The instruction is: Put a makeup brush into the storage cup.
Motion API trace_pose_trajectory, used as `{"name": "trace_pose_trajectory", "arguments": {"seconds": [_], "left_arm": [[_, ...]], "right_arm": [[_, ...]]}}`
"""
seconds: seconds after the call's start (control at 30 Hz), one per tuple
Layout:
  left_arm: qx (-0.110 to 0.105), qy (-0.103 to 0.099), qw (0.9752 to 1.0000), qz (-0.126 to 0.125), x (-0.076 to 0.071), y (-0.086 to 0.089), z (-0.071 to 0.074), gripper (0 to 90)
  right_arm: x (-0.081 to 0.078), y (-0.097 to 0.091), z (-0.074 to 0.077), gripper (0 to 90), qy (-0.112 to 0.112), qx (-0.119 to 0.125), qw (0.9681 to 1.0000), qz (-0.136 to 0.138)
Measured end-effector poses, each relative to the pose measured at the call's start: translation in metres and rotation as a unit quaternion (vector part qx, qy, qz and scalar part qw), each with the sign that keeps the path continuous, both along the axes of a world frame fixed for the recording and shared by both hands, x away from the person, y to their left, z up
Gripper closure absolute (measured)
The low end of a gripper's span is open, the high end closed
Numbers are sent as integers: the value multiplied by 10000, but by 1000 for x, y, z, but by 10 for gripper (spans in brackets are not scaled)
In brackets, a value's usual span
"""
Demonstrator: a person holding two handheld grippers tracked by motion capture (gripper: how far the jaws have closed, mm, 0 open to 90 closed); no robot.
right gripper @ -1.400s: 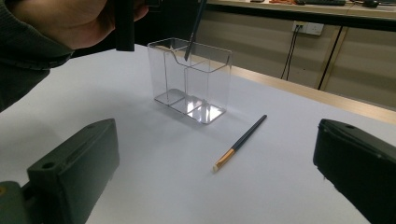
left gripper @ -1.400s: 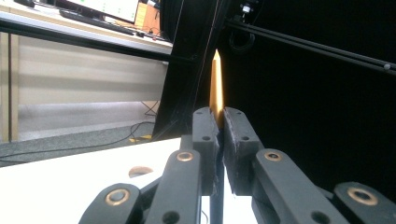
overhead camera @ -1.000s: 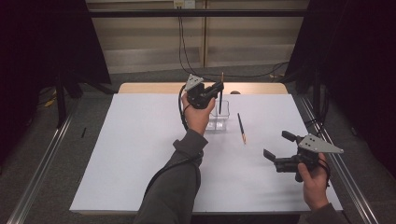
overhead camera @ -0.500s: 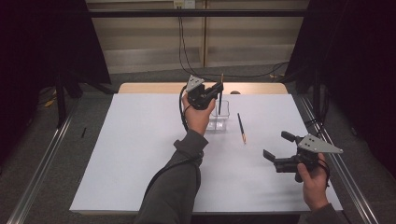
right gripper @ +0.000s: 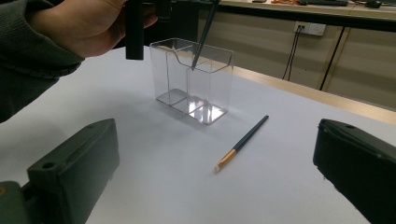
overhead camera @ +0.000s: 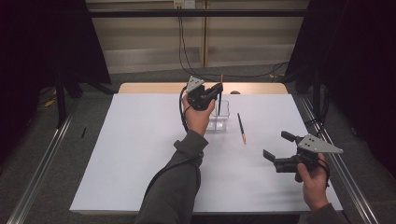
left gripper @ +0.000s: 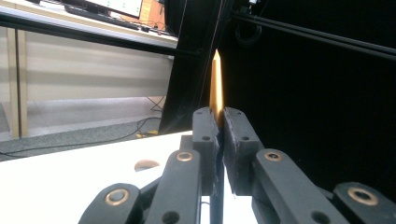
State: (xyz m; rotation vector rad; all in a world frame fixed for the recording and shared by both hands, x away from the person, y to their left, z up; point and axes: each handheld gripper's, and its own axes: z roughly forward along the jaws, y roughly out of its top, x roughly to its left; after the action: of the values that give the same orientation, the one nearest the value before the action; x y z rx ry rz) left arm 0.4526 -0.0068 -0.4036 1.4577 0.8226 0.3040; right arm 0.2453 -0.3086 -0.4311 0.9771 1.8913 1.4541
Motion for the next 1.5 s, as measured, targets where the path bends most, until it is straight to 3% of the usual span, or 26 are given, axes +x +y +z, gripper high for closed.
{"name": "trace_pose_trajectory", "arguments": {"seconds": [0.3,1.5], "left_arm": [[52,13,10000,-74,-2,-1,-1,840],[345,148,9993,29,-10,4,-17,839]], "right_arm": [[0,0,0,0,-4,-10,10000,1],[0,2,0,0,1,-55,10000,49]]}}
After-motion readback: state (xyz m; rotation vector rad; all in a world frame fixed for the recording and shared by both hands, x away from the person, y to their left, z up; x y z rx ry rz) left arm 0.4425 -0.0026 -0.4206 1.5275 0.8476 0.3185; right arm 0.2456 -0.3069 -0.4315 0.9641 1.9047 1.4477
